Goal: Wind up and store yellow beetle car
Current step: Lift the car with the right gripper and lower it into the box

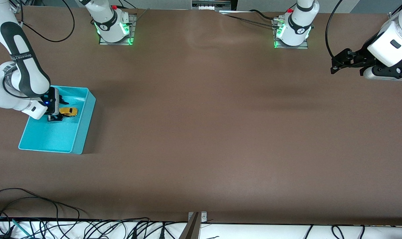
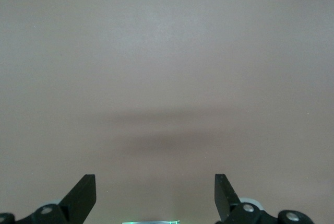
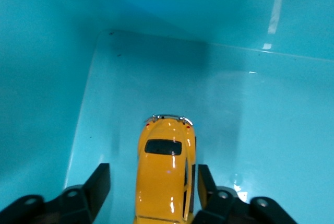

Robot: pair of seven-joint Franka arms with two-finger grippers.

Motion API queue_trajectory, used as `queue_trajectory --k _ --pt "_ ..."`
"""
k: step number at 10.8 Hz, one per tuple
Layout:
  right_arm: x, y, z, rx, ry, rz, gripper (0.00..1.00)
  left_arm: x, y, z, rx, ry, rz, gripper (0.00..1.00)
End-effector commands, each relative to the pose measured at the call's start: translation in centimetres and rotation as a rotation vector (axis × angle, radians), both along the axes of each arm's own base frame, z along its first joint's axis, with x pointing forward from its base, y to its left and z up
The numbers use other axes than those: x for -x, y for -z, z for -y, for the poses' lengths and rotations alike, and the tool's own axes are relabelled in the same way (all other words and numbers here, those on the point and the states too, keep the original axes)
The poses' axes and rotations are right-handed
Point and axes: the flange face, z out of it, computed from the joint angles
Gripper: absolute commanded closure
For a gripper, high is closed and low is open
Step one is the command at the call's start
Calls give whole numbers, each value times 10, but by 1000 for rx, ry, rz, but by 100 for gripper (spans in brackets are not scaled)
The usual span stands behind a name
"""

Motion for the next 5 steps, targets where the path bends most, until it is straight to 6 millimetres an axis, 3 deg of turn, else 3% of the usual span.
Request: queue_trajectory --k 1,5 --pt "2 -24 3 -30 -1 -5 0 -2 -6 0 2 -12 -5 0" --pt "-9 -75 -1 -1 124 -11 0 -2 -7 2 0 -9 -3 0"
